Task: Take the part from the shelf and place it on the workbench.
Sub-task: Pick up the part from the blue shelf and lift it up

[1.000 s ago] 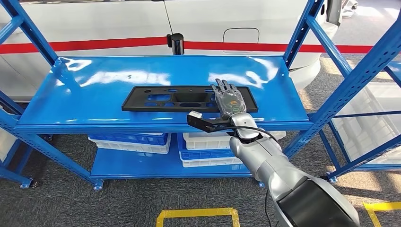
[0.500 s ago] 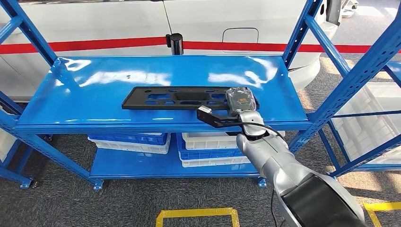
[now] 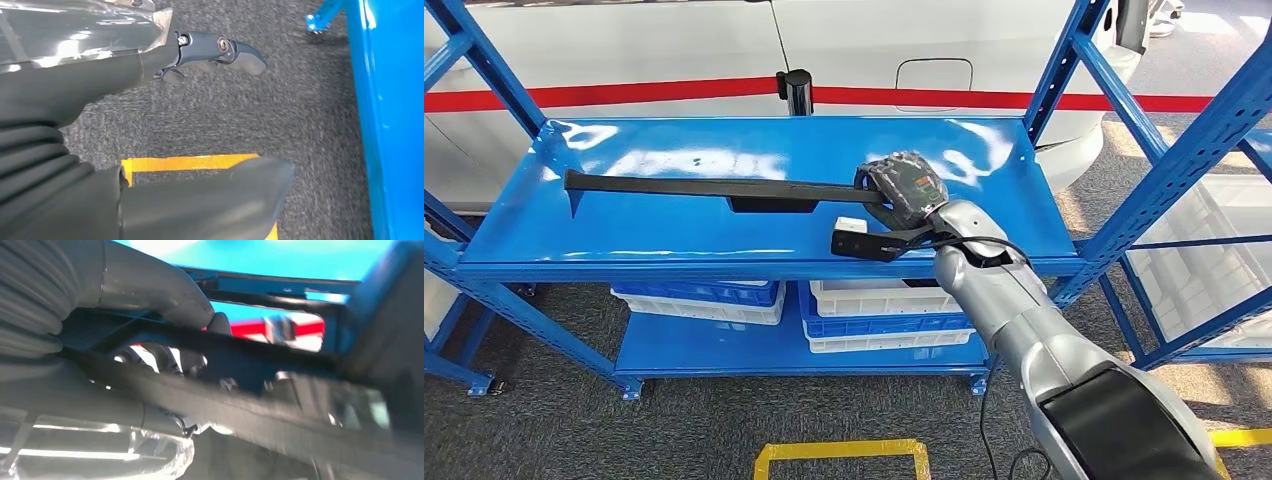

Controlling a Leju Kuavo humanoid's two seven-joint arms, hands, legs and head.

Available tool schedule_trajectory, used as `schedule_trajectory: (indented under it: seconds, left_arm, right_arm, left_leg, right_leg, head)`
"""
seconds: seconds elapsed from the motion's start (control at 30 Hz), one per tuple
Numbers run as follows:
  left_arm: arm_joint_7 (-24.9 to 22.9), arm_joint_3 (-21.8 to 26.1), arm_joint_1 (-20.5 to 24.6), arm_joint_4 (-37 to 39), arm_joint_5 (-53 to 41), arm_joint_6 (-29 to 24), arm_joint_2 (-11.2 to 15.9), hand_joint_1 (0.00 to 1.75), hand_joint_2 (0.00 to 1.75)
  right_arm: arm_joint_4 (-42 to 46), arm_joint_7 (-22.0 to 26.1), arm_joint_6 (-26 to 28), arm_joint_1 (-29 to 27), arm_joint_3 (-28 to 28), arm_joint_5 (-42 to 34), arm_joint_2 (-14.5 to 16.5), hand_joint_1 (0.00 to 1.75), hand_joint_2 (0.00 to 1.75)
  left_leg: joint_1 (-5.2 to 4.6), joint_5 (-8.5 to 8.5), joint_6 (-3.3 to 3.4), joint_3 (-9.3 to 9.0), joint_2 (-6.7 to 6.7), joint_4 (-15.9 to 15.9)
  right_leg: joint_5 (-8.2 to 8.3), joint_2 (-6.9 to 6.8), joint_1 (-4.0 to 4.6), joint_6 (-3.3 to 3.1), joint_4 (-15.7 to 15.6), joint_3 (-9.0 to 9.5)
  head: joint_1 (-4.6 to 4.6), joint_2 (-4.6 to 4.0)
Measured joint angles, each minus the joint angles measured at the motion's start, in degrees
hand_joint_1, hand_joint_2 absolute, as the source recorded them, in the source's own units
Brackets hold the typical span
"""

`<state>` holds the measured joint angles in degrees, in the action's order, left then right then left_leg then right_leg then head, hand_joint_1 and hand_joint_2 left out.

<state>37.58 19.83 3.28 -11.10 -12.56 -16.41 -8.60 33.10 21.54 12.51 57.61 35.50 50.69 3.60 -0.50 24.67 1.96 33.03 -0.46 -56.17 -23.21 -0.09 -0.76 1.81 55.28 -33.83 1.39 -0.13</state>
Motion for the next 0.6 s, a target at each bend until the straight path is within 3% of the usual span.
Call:
schedule_trajectory:
  seconds: [0.17, 0.47, 0.6]
  left_arm:
    - [0.06, 0.99, -0.58, 0.0, 0.24, -0.06, 0.09, 0.0, 1.75]
    - [0.16, 2.21, -0.5, 0.0, 0.77, -0.14, 0.13, 0.0, 1.75]
    - [-3.07, 2.86, -0.4, 0.0, 0.37, -1.03, 0.26, 0.0, 1.75]
  right_arm:
    - [14.4, 0.66, -4.85, -0.11, 0.07, -7.8, -7.21, 1.75, 1.75]
    - [29.96, 0.16, -5.72, -3.75, 0.52, -14.24, -16.1, 1.75, 1.75]
    - [36.33, -1.0, -5.75, -6.69, 0.28, -14.49, -19.7, 1.75, 1.75]
  left_leg:
    - [-0.05, 0.02, 0.03, 0.09, -0.08, 0.0]
    - [-0.05, 0.05, 0.06, 0.08, -0.11, -0.02]
    - [-0.05, 0.08, 0.06, 0.09, -0.03, 0.0]
  right_leg:
    - [0.0, -0.13, -0.06, 0.03, 0.0, 0.03]
    - [-0.01, -0.1, -0.09, 0.07, -0.02, -0.02]
    - [-0.01, -0.06, -0.08, 0.07, -0.01, -0.02]
  head:
    - [-0.03, 0.0]
    - [0.0, 0.0]
    - [-0.01, 0.0]
